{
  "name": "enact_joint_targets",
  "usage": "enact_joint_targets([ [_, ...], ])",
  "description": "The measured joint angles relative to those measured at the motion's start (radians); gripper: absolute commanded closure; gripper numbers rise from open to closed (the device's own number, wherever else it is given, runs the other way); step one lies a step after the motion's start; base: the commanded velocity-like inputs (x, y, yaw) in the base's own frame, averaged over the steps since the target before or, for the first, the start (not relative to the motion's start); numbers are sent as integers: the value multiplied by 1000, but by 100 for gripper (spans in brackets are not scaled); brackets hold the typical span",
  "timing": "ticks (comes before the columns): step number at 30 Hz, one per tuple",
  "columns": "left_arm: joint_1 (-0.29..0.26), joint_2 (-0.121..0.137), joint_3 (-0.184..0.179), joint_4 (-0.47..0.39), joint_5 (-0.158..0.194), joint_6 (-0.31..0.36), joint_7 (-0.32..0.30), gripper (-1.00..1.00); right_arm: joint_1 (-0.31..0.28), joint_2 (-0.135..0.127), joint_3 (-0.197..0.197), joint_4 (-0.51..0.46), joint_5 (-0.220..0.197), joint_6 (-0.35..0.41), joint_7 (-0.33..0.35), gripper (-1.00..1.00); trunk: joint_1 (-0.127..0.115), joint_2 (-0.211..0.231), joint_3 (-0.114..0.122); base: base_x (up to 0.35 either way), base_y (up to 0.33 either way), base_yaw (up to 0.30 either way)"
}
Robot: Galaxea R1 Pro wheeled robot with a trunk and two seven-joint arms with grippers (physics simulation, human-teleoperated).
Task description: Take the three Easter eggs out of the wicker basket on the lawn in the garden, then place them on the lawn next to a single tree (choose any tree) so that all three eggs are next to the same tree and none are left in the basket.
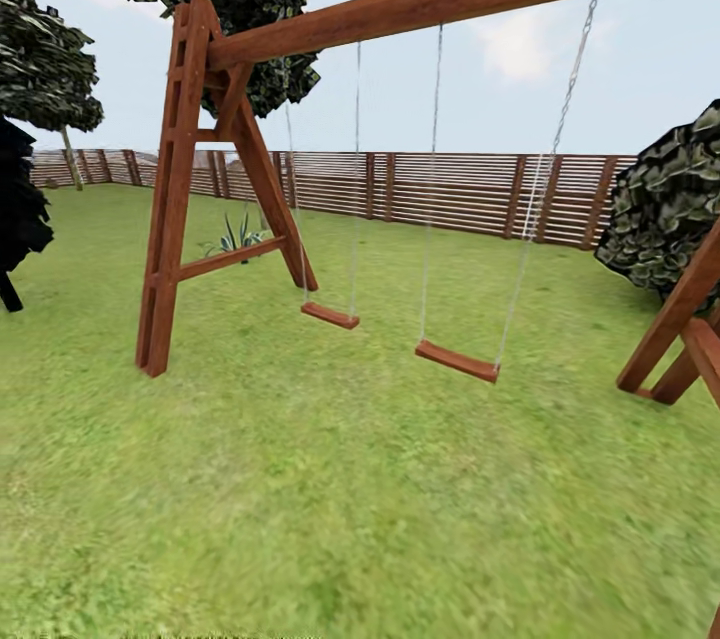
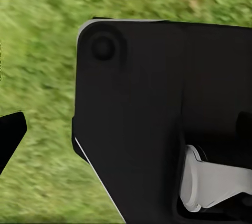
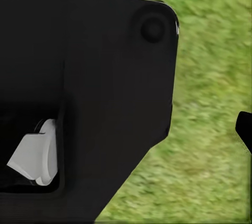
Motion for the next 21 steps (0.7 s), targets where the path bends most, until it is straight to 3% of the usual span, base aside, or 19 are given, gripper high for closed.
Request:
enact_joint_targets([
  [5, -1, 0, 3, -1, 1, 4, 8, -100, -2, 1, -1, -18, -2, 71, -1, -100, 0, 0, 0, 0, 0, 286],
  [11, -12, 2, 3, -28, 1, 57, 25, -100, -6, -2, -3, -127, -8, 130, -1, -100, 0, 0, 0, 0, 0, 285],
  [14, -23, 4, 2, -109, 0, 138, 54, -100, -17, -2, -4, -204, -9, 200, -1, -100, 0, 0, 0, 0, 0, 276],
  [19, -71, 19, 1, -292, -2, 345, 75, -100, -86, 2, -5, -323, -13, 378, -2, -100, 0, 0, -3, 0, 0, 243],
  [21, -103, 28, 1, -316, -2, 376, 77, -100, -117, 8, -5, -342, -14, 425, -1, -100, 0, 1, -5, 0, 0, 222],
])
